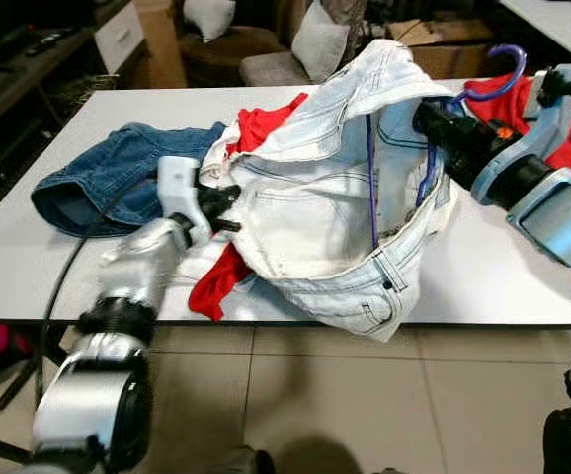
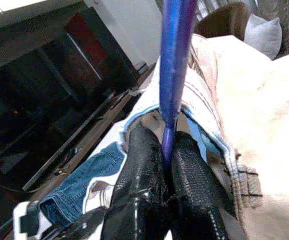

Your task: Hang hanger

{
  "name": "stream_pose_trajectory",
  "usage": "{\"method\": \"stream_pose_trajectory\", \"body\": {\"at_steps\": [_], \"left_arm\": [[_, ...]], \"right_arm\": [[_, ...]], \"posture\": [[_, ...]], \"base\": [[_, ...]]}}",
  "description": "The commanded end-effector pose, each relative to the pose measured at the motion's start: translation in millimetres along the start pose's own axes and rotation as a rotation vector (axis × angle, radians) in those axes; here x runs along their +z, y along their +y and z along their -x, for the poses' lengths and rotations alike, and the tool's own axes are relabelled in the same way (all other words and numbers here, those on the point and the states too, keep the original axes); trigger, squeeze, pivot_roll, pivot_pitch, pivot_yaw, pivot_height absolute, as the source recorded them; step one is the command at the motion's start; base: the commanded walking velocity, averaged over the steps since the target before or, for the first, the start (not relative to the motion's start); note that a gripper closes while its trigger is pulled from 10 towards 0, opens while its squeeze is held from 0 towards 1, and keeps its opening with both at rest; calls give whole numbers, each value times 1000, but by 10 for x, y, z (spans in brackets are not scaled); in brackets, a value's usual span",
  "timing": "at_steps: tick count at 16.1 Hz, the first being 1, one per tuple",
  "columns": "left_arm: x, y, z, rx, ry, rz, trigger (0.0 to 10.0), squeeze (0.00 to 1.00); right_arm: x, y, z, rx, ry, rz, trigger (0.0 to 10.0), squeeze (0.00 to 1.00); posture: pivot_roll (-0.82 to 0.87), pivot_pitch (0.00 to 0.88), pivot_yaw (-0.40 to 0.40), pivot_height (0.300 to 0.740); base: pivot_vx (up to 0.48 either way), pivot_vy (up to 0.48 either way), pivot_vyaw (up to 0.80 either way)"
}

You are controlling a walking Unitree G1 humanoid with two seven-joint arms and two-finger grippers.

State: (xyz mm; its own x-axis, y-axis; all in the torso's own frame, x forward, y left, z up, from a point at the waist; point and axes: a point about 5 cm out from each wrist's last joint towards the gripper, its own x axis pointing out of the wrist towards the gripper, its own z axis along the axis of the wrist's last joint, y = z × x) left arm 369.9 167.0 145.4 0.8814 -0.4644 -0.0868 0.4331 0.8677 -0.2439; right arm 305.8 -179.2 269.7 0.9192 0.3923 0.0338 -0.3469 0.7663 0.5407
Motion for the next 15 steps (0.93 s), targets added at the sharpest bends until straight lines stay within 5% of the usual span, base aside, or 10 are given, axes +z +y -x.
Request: {"method": "stream_pose_trajectory", "body": {"at_steps": [1,3,5,8,9,10,13,15], "left_arm": [[128,-36,22,-37,-51,12,10000,1000],[354,-249,31,-180,-86,19,10000,1000],[419,-193,50,-158,-51,-74,10000,1000],[738,-169,156,-139,-164,-34,10000,1000],[828,-180,205,-159,-193,-10,10000,635],[916,-193,283,-196,-217,34,10000,0],[928,-59,438,-135,-187,-44,10000,0],[629,55,560,-33,-54,-181,10000,0]], "right_arm": [[24,51,-32,16,-11,6,10000,0],[13,-4,-61,-8,-21,2,10000,0],[23,-46,-62,-31,-35,-1,10000,0],[66,-83,-22,-44,-53,-3,10000,0],[74,-107,1,-52,-57,-1,10000,0],[76,-145,17,-68,-61,-2,10000,0],[107,-135,31,-56,-84,-6,10000,0],[124,-92,49,-28,-90,-1,10000,0]], "posture": [[-118,0,65,740],[-111,0,68,740],[-118,0,79,740],[-126,0,91,740],[-126,0,93,740],[-125,0,94,740],[-126,0,101,740],[-126,0,102,740]], "base": [[0,0,0],[0,0,0],[0,0,0],[0,0,0],[0,0,0],[0,0,0],[0,0,0],[0,0,722]]}}
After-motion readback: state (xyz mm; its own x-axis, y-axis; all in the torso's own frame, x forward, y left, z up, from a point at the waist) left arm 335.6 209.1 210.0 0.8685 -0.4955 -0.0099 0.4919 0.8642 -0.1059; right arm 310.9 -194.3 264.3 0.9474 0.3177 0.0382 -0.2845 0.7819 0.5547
